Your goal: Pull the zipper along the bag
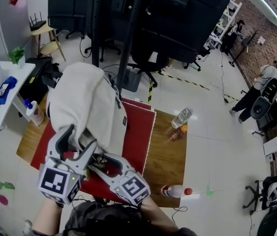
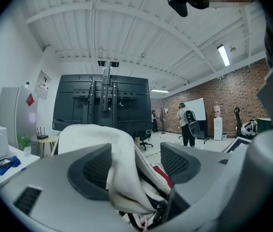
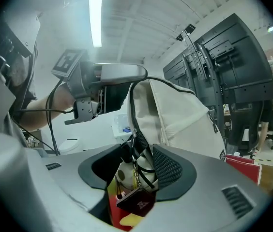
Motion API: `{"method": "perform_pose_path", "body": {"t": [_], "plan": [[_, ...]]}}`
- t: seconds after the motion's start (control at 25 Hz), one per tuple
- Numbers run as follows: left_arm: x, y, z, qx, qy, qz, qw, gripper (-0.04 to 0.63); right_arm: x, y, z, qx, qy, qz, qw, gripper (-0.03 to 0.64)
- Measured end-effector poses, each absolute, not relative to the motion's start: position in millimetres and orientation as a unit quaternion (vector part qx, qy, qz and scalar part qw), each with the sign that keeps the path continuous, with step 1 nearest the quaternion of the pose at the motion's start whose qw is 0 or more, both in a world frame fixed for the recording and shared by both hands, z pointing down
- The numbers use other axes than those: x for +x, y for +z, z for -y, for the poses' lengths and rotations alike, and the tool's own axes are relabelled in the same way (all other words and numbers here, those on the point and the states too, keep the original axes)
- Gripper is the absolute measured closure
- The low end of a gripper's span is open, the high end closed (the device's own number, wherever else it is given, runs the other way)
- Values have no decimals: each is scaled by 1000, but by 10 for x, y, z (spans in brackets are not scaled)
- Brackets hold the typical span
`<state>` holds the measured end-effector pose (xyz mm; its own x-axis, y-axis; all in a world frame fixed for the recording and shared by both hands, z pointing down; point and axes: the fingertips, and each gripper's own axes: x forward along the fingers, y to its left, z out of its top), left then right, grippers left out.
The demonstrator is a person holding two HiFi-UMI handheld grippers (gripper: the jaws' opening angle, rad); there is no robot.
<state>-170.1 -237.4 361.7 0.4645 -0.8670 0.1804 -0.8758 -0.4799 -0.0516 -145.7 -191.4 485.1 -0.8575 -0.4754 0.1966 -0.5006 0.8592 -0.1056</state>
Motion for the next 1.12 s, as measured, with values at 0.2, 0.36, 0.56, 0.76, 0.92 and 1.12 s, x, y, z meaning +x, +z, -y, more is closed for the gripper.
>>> {"method": "perform_pose_path", "body": {"t": [0.2,0.36,0.56,0.76,0.92,1.12], "plan": [[-1837,3562,2323,851,68,520,22,253,-1455,4668,1928,259,59,961,75,396],[-2007,3497,2290,833,38,551,13,253,-1294,4459,2000,285,42,956,46,396],[-2018,3533,2180,820,46,570,7,310,-1066,4203,1999,307,20,951,14,403],[-1929,3522,2065,815,41,578,5,387,-865,4046,1937,327,16,945,-13,492],[-1872,3549,1957,812,42,582,6,466,-688,3970,1903,348,-6,937,-40,541],[-1781,3597,1838,815,47,578,2,529,-520,3838,1836,375,-22,924,-70,600]]}}
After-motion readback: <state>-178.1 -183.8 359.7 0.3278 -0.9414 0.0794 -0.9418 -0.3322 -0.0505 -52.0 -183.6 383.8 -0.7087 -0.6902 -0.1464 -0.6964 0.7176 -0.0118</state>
